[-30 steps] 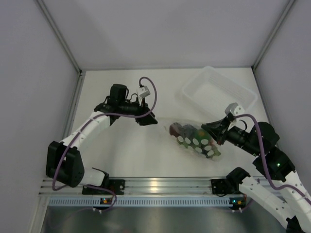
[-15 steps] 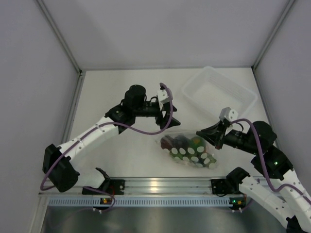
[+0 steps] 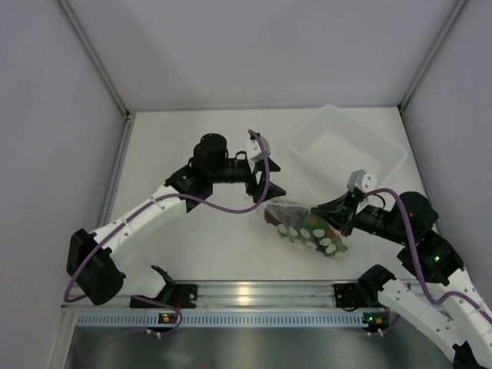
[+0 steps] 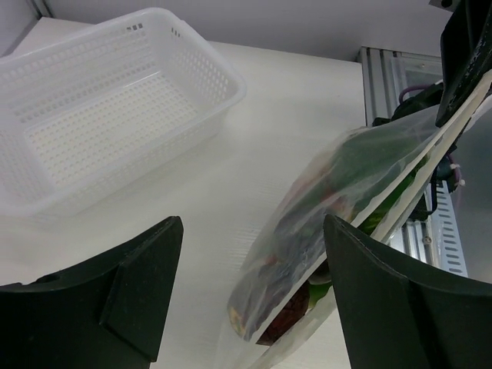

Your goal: Open the zip-top bag and remove the fake food

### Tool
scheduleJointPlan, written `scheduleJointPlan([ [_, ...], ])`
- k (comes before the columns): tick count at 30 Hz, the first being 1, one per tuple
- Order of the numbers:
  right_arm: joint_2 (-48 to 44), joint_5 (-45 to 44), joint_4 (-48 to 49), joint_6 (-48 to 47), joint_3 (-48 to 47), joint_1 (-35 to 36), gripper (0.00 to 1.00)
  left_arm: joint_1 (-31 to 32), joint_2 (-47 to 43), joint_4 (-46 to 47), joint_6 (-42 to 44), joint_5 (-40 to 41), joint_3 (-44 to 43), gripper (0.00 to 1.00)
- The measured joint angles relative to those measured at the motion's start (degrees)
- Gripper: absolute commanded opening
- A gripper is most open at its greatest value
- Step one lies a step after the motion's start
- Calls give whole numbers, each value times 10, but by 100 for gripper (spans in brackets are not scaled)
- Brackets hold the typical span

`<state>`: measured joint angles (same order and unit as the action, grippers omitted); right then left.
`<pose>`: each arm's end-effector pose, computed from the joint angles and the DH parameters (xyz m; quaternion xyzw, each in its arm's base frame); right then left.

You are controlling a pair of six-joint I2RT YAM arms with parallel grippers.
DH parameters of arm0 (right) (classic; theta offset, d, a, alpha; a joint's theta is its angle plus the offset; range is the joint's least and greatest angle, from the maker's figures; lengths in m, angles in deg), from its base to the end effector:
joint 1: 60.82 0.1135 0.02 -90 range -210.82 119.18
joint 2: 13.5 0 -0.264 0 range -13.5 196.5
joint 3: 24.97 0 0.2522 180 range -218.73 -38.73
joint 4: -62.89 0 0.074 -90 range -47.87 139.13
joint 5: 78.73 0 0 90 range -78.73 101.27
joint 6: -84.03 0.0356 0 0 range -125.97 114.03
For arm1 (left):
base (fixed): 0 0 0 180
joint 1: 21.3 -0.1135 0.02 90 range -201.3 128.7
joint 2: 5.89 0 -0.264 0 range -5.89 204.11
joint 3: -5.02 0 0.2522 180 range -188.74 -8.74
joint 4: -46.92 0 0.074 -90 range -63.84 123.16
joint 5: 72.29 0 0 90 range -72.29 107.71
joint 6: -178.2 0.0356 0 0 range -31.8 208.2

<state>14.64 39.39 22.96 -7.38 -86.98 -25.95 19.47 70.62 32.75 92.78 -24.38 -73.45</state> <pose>0.0736 0.0717 0.3674 -0.3789 0.6348 0.3597 0.5693 0.2181 -0.2196 0.3576 0.4881 0.5833 -0.4477 0.4702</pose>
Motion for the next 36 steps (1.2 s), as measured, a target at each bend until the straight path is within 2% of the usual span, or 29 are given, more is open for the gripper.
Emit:
scheduleJointPlan([
  [6, 0, -2, 0, 0, 0, 0, 0, -2, -12, 8, 0, -3, 16, 71],
  [23, 14, -25, 0, 0, 3, 0, 0, -2, -43, 9, -10, 14, 30, 70],
  [36, 12, -30, 2, 1, 3, 0, 0, -2, -45, 9, -8, -21, 43, 58],
])
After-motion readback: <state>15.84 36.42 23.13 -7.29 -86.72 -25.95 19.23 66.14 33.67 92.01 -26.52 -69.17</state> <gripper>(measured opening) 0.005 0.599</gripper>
